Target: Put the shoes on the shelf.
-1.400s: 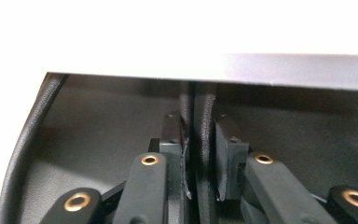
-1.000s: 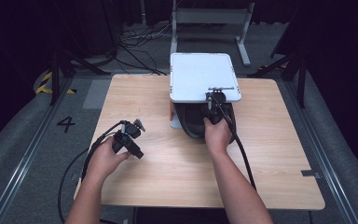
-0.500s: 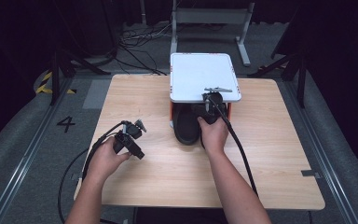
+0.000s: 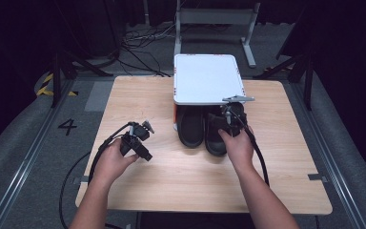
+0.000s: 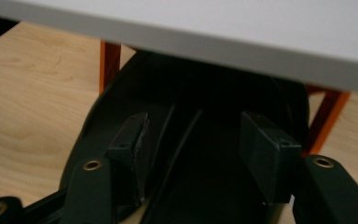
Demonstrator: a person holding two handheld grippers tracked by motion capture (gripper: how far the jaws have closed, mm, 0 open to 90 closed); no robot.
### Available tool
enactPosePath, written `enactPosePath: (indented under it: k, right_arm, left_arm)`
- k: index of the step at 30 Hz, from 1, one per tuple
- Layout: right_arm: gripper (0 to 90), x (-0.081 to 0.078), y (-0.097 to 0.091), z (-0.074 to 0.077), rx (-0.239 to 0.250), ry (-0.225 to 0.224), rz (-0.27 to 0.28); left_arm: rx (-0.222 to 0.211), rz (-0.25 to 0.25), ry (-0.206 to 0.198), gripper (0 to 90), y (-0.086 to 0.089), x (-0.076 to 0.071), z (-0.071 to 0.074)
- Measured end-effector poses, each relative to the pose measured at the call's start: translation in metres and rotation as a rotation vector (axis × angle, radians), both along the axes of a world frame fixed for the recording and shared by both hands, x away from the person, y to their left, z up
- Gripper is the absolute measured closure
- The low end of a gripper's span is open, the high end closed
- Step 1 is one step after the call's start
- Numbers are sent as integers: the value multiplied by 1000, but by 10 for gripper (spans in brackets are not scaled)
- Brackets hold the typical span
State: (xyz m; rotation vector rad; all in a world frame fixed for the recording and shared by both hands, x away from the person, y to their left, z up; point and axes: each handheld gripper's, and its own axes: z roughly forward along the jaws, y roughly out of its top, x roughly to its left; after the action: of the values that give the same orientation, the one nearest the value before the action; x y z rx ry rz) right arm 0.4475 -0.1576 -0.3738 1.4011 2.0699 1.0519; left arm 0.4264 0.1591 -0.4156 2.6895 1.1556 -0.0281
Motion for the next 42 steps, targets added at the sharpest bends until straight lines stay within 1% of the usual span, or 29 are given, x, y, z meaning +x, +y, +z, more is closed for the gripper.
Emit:
enactPosePath:
  k: [3, 4, 6, 7, 10, 12, 16, 17, 18, 19, 20, 21, 22, 23, 26, 27, 29, 30, 32, 33, 35, 36, 37, 39, 41, 42]
  right_arm:
    - [456, -11, -10, -1, -24, 15, 15]
    - [461, -14, -14, -2, -30, 20, 23]
    - [476, -21, -22, -2, -54, 42, 46]
    - [479, -23, -24, -2, -57, 52, 46]
    - [491, -33, -35, -3, -57, 93, 59]
    - [505, -39, -41, -4, -72, 103, 65]
    - [515, -50, -49, -7, -79, 129, 85]
    - [515, -50, -49, -7, -79, 129, 85]
    - [515, -52, -50, -8, -83, 131, 93]
    - [520, -55, -51, -10, -91, 141, 100]
    - [526, -56, -52, -12, -94, 151, 107]
    - [530, -58, -52, -14, -91, 161, 111]
    - [534, -59, -53, -17, -97, 180, 115]
    - [548, -60, -53, -19, -98, 203, 119]
    - [575, -61, -53, -24, -117, 260, 123]
    - [590, -62, -53, -26, -121, 279, 126]
    - [621, -63, -52, -30, -122, 313, 138]
    - [637, -63, -51, -33, -137, 324, 144]
    - [686, -64, -46, -38, -176, 329, 157]
    - [696, -65, -43, -40, -195, 328, 163]
    - [716, -64, -37, -44, -205, 340, 166]
    - [723, -64, -34, -46, -218, 347, 172]
    - [726, -64, -31, -47, -225, 354, 175]
    - [733, -64, -28, -50, -229, 363, 179]
    - [733, -65, -25, -50, -231, 367, 181]
    - [734, -65, -24, -50, -226, 376, 183]
  left_arm:
    - [-5, -23, 0, 444, -8, 0, 4]
    - [-7, -28, -8, 443, -12, -1, 5]
    - [-11, -38, -3, 441, -18, -1, 7]
    - [-9, -49, -2, 440, -21, -1, 9]
    - [-29, -55, 4, 427, -30, -1, 11]
    - [-43, -56, 3, 432, -36, -1, 12]
    - [-62, -68, -8, 488, -47, -2, 12]
    - [-62, -68, -8, 504, -47, -2, 12]
    - [-68, -61, -2, 504, -51, -1, 12]
    - [-71, -58, 8, 542, -53, -1, 11]
    - [-80, -62, 12, 552, -55, 0, 11]
    - [-69, -58, 6, 567, -59, -1, 10]
    - [-64, -60, 1, 585, -62, -1, 9]
    - [-62, -59, -9, 594, -65, -1, 9]
    - [-64, -51, -21, 618, -71, -3, 7]
    - [-62, -46, -21, 626, -73, -3, 7]
    - [-71, -45, -14, 630, -78, -3, 4]
    - [-76, -45, -9, 632, -80, -4, 2]
    - [-80, -47, -3, 641, -86, -5, -1]
    - [-83, -53, -2, 650, -88, -5, -2]
    - [-93, -48, -8, 668, -93, -6, -4]
    - [-100, -51, 1, 689, -94, -5, -4]
    - [-115, -38, -5, 696, -95, -5, -5]
    - [-129, -11, -7, 744, -95, -3, -6]
    - [-134, -2, -10, 758, -96, -3, -7]
    - [-125, 2, -11, 772, -98, -3, -7]
